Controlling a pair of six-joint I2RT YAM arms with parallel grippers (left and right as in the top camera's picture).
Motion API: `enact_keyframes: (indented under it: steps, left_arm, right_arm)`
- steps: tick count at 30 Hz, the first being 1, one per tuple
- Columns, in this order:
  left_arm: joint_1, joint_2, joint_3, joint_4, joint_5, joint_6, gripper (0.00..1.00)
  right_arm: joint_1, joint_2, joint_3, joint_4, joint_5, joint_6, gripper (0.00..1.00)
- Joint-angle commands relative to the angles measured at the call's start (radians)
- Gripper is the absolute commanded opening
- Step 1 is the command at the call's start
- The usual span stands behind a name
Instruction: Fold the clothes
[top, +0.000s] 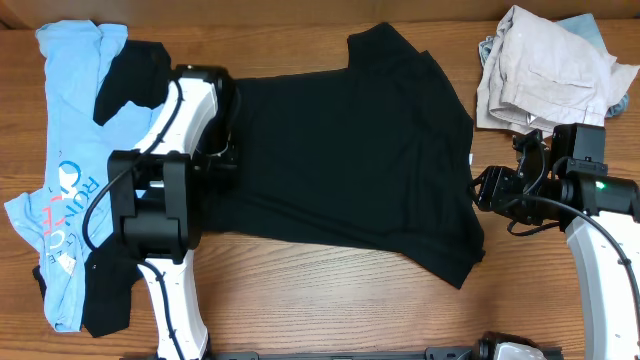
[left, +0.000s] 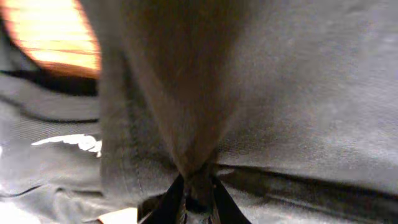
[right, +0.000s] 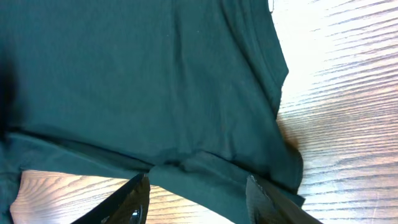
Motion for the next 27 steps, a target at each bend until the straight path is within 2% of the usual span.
enact_keyframes:
  steps: [1,3,7,9,12,14,27]
  left_arm:
    - [-0.011,0.011,0.068,-0.029,-0.027,0.005,0.11]
    - [-0.011,0.011,0.076,-0.04,-0.027,0.005,0.06]
    - [-0.011,0.011,0.075,-0.05,-0.026,0.005,0.08]
    - [-0.011,0.011,0.075,-0.057,-0.021,0.005,0.14]
    - [-0.011,0.011,0.073,-0.066,-0.001,0.005,0.3]
    - [-0.011,0.011,0.072,-0.067,0.006,0.005,0.34]
    - [-0.013,0.012,0.01,0.055,0.029,0.017,0.34]
  right_arm:
    - [-0.002,-0.001,-0.008,0.008,0.003,0.001,0.54]
    - [-0.002,-0.001,-0.008,0.009,0.003,0.001,0.54]
    - [-0.002,-0.001,-0.008,0.008,0.003,0.001,0.54]
    - [-0.002,0.0,-0.008,0.009,0.003,0.001,0.54]
    - [-0.002,0.0,-0.008,0.009,0.003,0.0,0.54]
    - [-0.002,-0.001,-0.008,0.012,0.003,0.001,0.54]
    - [-0.002,-0.001,-0.008,0.016,0.01,0.0,0.54]
